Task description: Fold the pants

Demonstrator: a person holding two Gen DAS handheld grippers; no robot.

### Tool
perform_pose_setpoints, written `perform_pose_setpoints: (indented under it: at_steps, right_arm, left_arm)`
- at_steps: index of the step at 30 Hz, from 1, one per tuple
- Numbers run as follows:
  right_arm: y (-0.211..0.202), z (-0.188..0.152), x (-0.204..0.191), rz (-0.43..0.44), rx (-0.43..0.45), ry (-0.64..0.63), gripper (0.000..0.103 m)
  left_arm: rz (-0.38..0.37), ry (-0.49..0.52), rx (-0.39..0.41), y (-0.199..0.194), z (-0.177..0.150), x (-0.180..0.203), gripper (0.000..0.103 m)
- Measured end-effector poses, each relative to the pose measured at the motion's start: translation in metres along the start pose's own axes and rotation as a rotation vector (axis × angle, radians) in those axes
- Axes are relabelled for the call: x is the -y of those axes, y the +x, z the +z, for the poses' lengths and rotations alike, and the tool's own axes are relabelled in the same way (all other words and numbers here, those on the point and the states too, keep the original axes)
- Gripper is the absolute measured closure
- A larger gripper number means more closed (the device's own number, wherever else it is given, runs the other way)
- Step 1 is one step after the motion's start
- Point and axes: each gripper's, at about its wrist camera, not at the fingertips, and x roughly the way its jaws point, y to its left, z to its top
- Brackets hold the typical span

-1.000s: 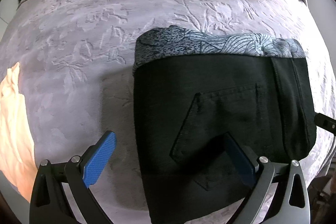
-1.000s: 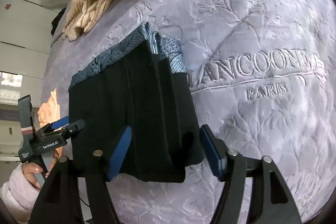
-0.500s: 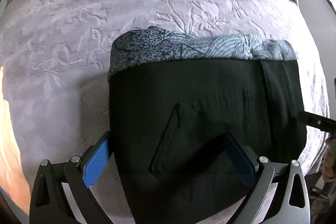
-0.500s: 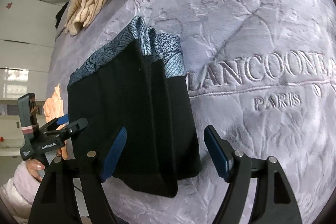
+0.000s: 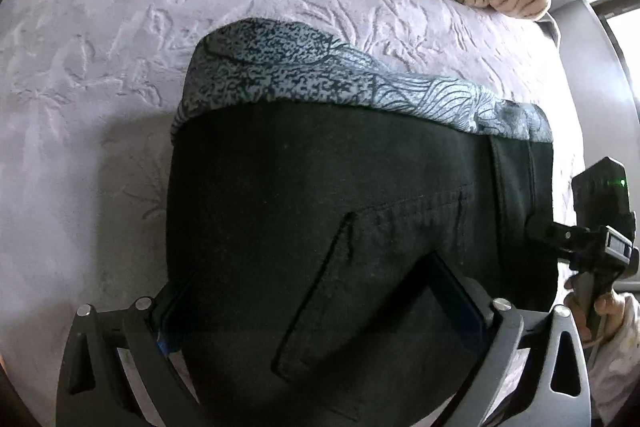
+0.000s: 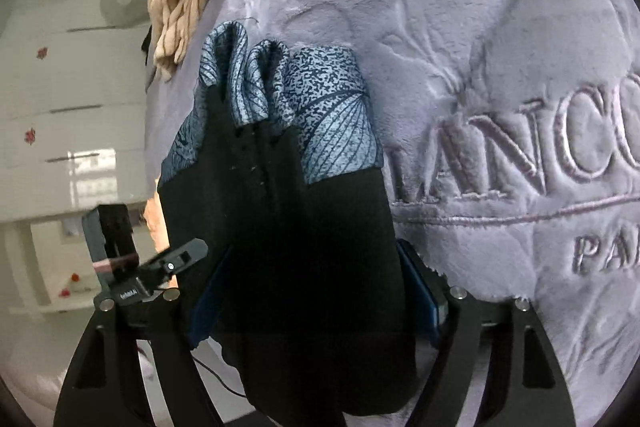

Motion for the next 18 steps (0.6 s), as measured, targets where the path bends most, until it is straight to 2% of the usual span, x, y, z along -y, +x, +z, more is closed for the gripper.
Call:
perform_pose_setpoints:
  at_steps: [1,3,6,12,18]
  right_arm:
    - [-0.001,-0.001,-0.002,0.000,0.004,0.005,0.030]
    - [-0.006,-0.006,-0.008,0.009,0.012,0.007,0.041]
    - [-0.016,-0.011,-0.017,0.043,0.018,0.006,0.052]
    - [-0.034,-0.030,-0.043,0.112,0.007,-0.028,0.055]
    - [-0.038,-0.074,-0.073,0.149,-0.003,-0.055,0.055]
  left_arm:
    - [-0.001,0.009,0.008,-0.007,-0.004,0.001,0.017]
    - [0.013,0.038,0.028,-0.021,-0.010,0.009,0.030]
    - [-0.003,0.035,0.047,-0.040,-0.015,0.008,0.041]
    - [0.006,0.006,0.058,-0.081,-0.040,-0.004,0.042]
    - [0.002,0.011,0.068,-0.119,-0.074,-0.022,0.042]
